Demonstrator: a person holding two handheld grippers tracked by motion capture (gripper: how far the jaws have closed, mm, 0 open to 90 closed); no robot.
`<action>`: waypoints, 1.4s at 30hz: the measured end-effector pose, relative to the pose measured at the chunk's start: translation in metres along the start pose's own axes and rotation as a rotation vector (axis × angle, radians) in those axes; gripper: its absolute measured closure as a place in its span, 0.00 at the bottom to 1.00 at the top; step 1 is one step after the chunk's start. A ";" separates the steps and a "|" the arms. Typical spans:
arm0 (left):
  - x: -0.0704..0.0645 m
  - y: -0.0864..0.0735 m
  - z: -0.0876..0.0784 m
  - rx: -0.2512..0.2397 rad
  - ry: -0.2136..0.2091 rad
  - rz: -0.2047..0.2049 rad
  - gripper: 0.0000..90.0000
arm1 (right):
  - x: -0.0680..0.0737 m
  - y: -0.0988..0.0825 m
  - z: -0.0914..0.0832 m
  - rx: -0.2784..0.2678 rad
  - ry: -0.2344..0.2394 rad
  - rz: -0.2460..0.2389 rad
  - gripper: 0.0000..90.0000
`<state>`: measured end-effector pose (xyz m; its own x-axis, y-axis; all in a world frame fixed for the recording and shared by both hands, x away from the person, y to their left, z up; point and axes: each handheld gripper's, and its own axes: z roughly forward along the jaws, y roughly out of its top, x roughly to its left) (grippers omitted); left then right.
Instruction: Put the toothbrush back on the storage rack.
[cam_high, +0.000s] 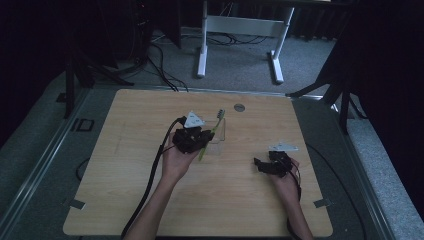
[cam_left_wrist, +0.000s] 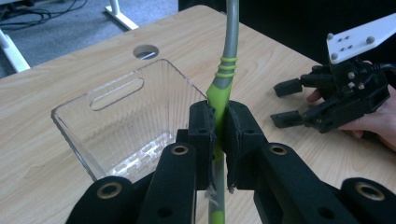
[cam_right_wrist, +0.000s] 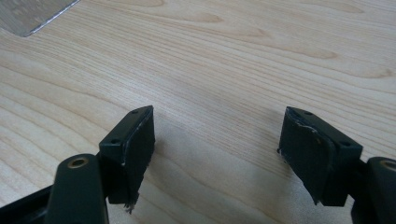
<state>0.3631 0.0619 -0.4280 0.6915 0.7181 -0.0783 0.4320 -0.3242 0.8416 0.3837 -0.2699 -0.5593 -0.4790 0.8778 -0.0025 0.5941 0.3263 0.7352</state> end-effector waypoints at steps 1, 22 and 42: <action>0.000 0.000 0.000 -0.005 0.003 -0.001 0.91 | 0.000 0.000 0.000 0.000 0.000 0.001 0.30; 0.002 0.000 0.004 -0.053 0.042 -0.001 0.91 | 0.000 0.000 0.000 0.000 0.000 -0.001 0.29; 0.005 0.004 0.005 -0.101 0.050 0.019 0.91 | 0.000 0.000 0.000 0.000 0.000 0.000 0.30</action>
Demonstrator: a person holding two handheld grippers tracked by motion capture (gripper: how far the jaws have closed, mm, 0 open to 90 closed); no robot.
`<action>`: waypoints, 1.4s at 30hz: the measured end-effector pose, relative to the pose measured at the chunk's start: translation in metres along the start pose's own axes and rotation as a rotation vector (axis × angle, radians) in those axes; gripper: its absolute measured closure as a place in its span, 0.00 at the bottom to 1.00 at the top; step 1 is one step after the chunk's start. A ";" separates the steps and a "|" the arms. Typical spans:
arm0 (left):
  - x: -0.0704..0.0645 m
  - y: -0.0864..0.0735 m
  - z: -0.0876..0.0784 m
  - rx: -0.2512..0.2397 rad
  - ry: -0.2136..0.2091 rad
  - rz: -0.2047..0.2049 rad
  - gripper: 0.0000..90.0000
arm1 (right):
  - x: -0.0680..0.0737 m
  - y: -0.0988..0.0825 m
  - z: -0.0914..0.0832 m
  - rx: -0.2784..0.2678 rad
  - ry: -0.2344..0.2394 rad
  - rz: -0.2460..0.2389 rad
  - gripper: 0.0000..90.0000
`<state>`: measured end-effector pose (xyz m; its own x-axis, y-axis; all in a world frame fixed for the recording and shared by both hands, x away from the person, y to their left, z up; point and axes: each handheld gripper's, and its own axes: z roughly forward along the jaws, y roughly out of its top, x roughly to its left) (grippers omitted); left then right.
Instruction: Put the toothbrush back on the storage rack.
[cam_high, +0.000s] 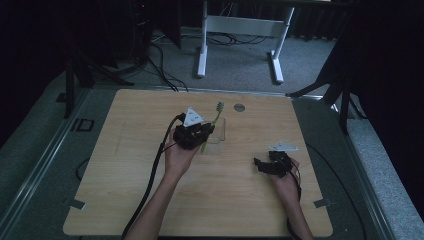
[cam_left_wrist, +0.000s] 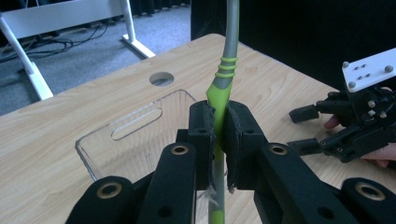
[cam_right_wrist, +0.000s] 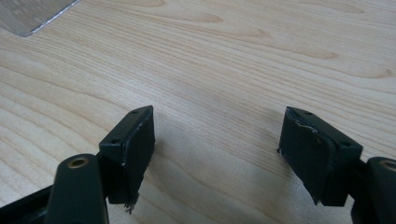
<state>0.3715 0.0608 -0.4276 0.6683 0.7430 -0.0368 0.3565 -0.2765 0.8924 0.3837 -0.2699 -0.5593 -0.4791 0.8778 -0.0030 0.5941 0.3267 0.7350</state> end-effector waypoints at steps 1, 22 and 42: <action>0.000 0.001 0.000 0.000 0.002 0.003 0.91 | 0.000 0.000 0.000 0.000 0.000 0.000 0.30; 0.006 0.003 0.006 -0.054 0.017 0.033 0.91 | 0.000 0.000 0.000 -0.002 0.000 -0.002 0.30; 0.010 0.001 0.013 -0.117 0.053 0.079 0.91 | 0.000 0.000 0.000 -0.001 0.000 -0.001 0.30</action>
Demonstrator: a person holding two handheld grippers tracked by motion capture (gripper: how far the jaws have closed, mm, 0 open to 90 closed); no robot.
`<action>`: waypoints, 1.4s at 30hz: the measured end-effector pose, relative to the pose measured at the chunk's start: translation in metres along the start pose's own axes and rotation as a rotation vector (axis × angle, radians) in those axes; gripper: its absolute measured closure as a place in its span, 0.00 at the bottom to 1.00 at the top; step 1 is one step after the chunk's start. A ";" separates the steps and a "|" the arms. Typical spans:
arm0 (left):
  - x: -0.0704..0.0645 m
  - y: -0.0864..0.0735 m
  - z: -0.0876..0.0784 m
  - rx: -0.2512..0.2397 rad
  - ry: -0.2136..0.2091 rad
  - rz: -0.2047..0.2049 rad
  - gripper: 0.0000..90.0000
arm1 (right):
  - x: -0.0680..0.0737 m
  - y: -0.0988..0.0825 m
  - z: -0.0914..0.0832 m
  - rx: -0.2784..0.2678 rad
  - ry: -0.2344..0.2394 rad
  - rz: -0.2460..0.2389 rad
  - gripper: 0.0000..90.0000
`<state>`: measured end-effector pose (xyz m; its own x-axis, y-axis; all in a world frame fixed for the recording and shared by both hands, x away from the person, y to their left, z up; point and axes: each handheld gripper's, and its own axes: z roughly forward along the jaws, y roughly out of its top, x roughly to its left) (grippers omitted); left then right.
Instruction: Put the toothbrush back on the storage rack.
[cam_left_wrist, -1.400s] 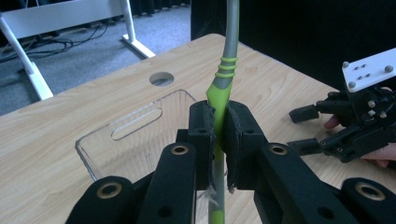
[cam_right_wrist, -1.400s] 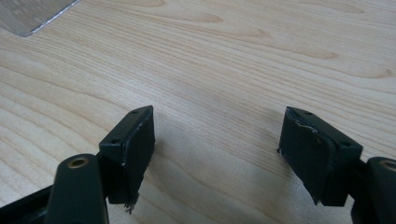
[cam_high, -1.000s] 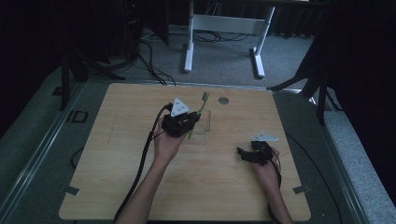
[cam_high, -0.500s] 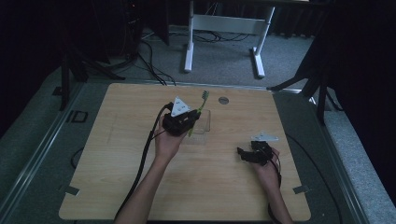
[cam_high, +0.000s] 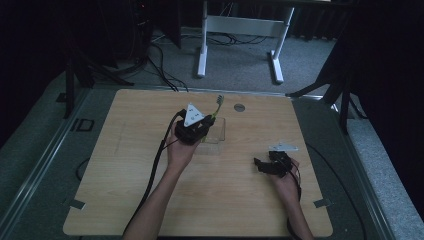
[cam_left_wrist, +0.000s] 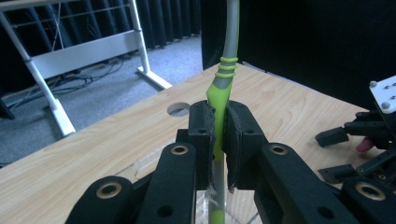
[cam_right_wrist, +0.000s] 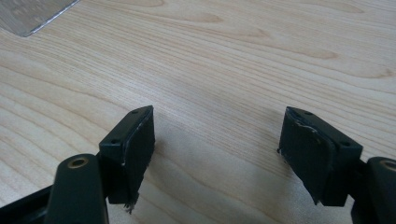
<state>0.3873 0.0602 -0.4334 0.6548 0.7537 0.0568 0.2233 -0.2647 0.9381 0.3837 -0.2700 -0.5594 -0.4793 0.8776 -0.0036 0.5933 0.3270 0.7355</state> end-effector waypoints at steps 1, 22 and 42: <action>0.001 0.000 0.001 -0.001 0.003 -0.001 0.91 | 0.000 0.000 0.000 0.000 0.000 -0.001 0.30; 0.008 -0.010 0.016 0.035 0.018 0.010 0.90 | 0.000 0.000 0.000 0.000 0.000 -0.001 0.29; 0.008 -0.025 0.035 0.184 0.006 0.037 0.90 | 0.000 0.000 0.000 0.001 0.000 0.000 0.29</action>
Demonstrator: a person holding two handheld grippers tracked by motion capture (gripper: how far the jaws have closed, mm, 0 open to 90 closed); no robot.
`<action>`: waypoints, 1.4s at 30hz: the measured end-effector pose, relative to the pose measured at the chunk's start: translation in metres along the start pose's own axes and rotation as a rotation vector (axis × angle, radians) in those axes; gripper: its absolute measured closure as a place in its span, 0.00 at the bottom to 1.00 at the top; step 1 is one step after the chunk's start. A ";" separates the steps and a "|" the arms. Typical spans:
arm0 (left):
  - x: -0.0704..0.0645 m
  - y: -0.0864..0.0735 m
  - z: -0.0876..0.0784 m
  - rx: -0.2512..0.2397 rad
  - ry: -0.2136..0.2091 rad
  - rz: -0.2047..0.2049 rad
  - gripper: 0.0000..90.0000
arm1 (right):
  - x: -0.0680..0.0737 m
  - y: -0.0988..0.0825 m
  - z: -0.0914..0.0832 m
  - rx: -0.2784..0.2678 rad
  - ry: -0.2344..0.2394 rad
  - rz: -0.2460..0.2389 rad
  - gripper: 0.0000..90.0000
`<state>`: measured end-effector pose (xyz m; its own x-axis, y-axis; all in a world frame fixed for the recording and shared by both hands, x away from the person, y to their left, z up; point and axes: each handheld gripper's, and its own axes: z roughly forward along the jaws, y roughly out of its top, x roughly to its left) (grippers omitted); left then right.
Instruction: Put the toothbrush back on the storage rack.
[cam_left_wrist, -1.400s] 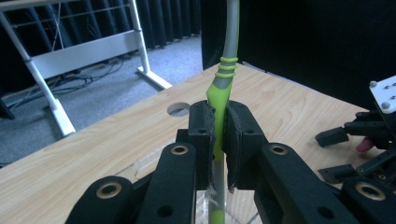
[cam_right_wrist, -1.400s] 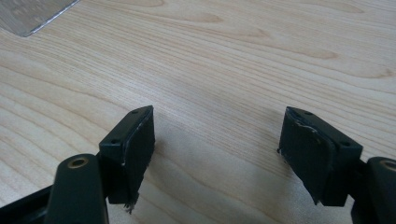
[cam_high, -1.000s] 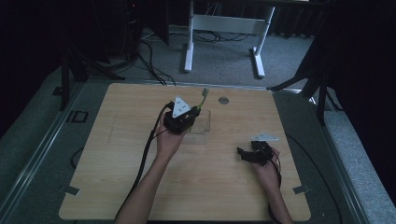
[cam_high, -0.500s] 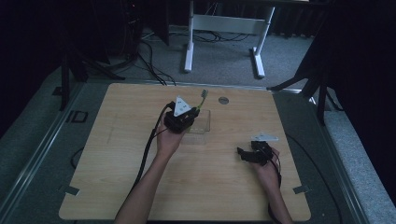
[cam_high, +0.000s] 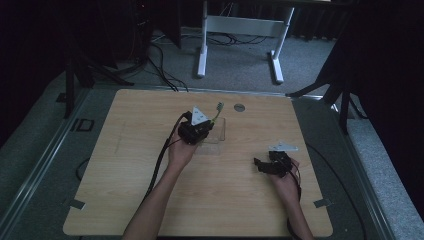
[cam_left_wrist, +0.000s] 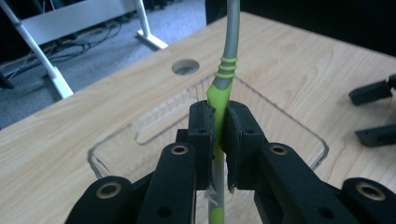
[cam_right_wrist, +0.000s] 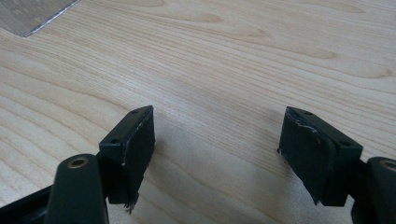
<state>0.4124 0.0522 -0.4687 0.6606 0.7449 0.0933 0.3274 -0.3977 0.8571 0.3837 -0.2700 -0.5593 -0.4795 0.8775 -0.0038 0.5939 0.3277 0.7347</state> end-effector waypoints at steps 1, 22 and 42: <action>-0.001 -0.001 0.001 0.005 0.000 0.001 0.90 | 0.000 0.000 0.000 0.000 0.000 0.000 0.30; 0.001 -0.017 -0.009 0.021 0.002 -0.025 0.75 | 0.000 0.000 0.000 -0.001 0.000 -0.001 0.29; 0.025 -0.037 -0.067 -0.115 0.095 -0.152 0.49 | 0.000 0.000 0.000 -0.002 0.000 -0.001 0.29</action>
<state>0.3716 0.1214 -0.4646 0.5412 0.8409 0.0011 0.3354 -0.2171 0.9167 0.3837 -0.2700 -0.5594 -0.4801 0.8772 -0.0040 0.5926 0.3277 0.7358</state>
